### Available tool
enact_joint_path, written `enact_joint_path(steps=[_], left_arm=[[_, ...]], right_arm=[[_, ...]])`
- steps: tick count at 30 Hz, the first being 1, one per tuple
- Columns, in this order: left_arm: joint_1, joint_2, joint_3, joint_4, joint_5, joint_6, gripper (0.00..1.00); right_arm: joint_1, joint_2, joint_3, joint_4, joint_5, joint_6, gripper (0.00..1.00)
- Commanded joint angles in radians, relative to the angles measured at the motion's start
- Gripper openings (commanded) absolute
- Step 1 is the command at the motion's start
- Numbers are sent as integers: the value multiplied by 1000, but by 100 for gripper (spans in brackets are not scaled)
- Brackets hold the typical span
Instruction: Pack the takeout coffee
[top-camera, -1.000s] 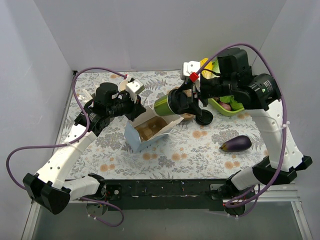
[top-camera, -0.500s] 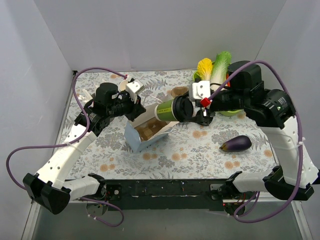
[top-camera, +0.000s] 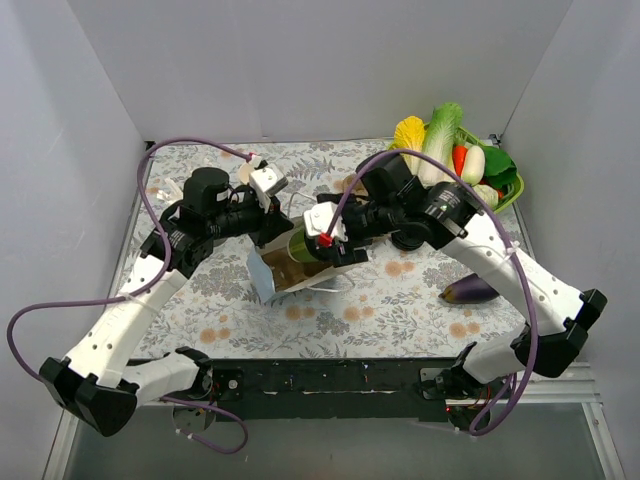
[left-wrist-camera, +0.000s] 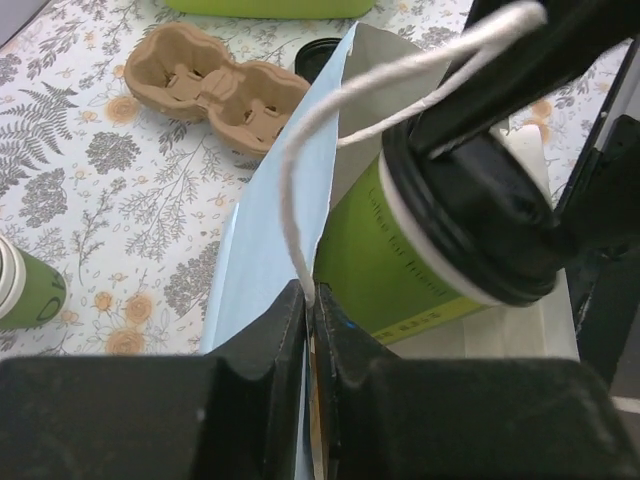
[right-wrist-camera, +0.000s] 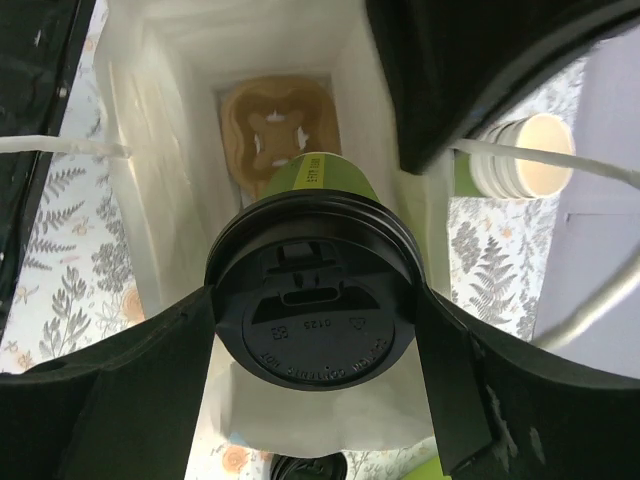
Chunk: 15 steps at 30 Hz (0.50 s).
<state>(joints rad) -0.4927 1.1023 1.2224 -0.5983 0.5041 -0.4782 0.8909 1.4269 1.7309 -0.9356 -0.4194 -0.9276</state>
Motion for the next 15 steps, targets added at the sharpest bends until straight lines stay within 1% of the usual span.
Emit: enact_joint_path(steps=[1, 2, 4, 5, 6, 8, 9, 10, 12, 14, 15], left_arm=[[2, -51, 20, 0, 57, -19, 11], [2, -56, 14, 0, 60, -26, 13], [2, -68, 6, 0, 79, -52, 16], [2, -70, 2, -1, 83, -60, 21], [2, -74, -1, -3, 88, -65, 25], [3, -79, 9, -12, 108, -82, 30], [2, -81, 18, -20, 116, -91, 48], [2, -81, 29, -23, 140, -95, 53], [3, -81, 86, -47, 149, -103, 60], [2, -85, 127, -79, 116, -94, 62], [2, -91, 175, -90, 97, -86, 63]], right_arm=[[55, -28, -89, 66, 105, -57, 1], [78, -48, -149, 76, 131, -59, 1], [112, -68, -204, 99, 192, -62, 1], [121, -88, -224, 107, 212, -62, 1], [134, -97, -263, 116, 246, -59, 1], [152, -120, -286, 112, 266, -59, 1], [155, -126, -301, 113, 289, -51, 1], [160, -131, -309, 110, 298, -50, 1], [163, -141, -320, 112, 327, -43, 1], [167, -149, -338, 115, 353, -46, 1], [169, -152, -347, 116, 370, -50, 1]])
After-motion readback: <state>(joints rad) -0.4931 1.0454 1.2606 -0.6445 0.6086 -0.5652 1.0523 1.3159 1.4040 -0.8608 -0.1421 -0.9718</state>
